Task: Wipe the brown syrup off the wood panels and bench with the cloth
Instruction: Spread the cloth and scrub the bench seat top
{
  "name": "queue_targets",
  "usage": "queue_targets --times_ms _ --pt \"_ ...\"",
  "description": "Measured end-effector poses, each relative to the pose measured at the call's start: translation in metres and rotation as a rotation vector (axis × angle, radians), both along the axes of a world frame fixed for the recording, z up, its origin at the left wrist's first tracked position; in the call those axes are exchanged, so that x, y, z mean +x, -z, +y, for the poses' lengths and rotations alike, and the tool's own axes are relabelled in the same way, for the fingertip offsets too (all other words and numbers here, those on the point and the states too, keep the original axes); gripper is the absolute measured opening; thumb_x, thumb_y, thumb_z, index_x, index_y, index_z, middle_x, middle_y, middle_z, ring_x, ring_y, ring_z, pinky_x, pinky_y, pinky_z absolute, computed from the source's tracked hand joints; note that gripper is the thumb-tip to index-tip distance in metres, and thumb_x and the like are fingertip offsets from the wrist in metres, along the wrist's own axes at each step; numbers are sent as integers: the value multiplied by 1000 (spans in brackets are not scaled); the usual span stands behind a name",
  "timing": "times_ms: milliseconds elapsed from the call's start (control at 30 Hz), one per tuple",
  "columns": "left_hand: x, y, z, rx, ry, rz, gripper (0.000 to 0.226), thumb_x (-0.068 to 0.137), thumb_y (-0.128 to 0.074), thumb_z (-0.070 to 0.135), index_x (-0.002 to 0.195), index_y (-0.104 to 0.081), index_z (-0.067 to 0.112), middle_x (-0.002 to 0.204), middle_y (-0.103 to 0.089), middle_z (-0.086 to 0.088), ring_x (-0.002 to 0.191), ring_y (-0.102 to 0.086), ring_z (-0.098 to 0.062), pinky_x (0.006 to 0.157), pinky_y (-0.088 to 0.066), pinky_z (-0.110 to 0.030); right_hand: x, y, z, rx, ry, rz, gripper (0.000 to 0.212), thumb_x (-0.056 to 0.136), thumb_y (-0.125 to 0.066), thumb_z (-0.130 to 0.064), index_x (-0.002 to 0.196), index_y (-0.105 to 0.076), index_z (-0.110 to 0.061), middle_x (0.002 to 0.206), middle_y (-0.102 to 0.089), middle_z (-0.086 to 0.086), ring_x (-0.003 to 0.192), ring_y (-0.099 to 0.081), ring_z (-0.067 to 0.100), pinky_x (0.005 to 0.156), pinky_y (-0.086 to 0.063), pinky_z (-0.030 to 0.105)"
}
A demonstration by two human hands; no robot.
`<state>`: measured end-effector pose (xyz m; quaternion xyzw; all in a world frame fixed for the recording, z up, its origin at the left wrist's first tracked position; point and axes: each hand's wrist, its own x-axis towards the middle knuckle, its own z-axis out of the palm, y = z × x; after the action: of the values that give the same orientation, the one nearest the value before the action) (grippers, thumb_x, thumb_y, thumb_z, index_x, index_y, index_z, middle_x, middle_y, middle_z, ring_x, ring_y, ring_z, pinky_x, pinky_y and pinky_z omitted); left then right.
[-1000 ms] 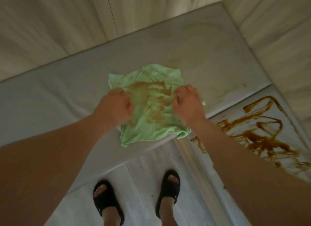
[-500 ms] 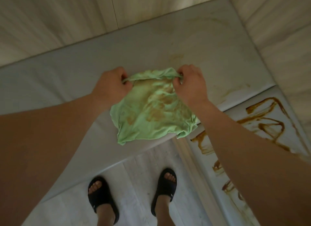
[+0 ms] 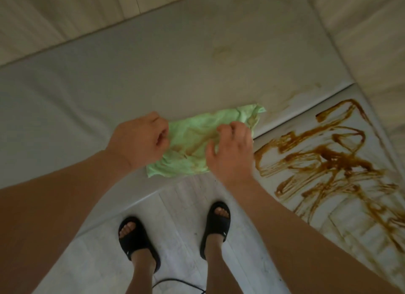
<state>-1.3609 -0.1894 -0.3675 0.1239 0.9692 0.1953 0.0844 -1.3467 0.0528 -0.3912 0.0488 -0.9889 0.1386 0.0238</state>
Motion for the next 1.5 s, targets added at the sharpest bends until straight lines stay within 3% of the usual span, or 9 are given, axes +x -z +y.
queue_targets --times_ms 67,133,233,367,667,1000,1167,1267,1500 --pt "-6 3 2 -124 27 2 40 80 -45 39 105 -66 16 104 -60 -10 90 -63 -37 66 -55 -42 -3 9 -35 41 113 -167 61 94 -56 -44 137 -53 -1 140 -48 26 126 -47 43 107 -42 54" --pt "-12 6 4 -212 47 -97 47 79 -44 42 111 -63 13 108 -59 -15 97 -59 -40 73 -56 -48 -5 21 -55 69 224 -360 86 100 -38 -60 162 -20 -3 166 -16 29 154 -16 43 127 -14 54" --pt "-19 13 8 -167 -32 -214 23 89 -55 31 103 -61 14 98 -64 -15 88 -65 -41 74 -56 -49 -10 34 -58 53 272 -364 96 99 -25 -71 164 3 -6 169 8 28 158 7 42 128 6 53" --pt "-29 18 21 -46 15 -180 24 86 -55 31 99 -64 14 90 -66 -14 80 -66 -40 70 -56 -47 -31 40 -41 86 283 -318 102 95 -23 -76 164 2 -5 168 7 31 157 6 44 128 3 54" --pt "-87 18 68 64 65 -144 21 90 -56 28 105 -65 16 99 -64 -12 95 -62 -39 83 -54 -48 -105 47 34 139 386 -285 100 94 -21 -77 165 4 -11 170 8 24 159 8 38 128 5 50" --pt "-126 19 73 -147 -153 -70 58 75 -37 39 115 -60 4 123 -54 -23 117 -47 -44 90 -43 -55 -125 40 33 85 496 -367 100 92 -15 -81 164 12 -16 169 18 23 156 18 41 127 8 54" --pt "-147 26 63 -281 -285 -159 86 84 -58 53 148 -36 1 161 -26 -24 144 -25 -47 115 -25 -62 -181 40 105 109 702 -359 102 87 -15 -86 165 7 -26 170 15 22 156 14 43 126 6 56" --pt "-155 31 57 -322 -403 -343 103 89 -50 70 163 -8 11 172 3 -15 156 2 -45 119 -10 -72 -209 39 137 132 739 -379 102 86 -17 -86 166 5 -27 169 13 25 156 11 47 126 6 59" --pt "-164 33 50 -392 -332 -433 108 86 -41 80 163 6 20 172 15 -9 156 9 -46 116 -16 -75 -204 40 93 144 518 -356 106 88 -21 -86 166 5 -19 168 12 29 156 12 46 126 5 59"
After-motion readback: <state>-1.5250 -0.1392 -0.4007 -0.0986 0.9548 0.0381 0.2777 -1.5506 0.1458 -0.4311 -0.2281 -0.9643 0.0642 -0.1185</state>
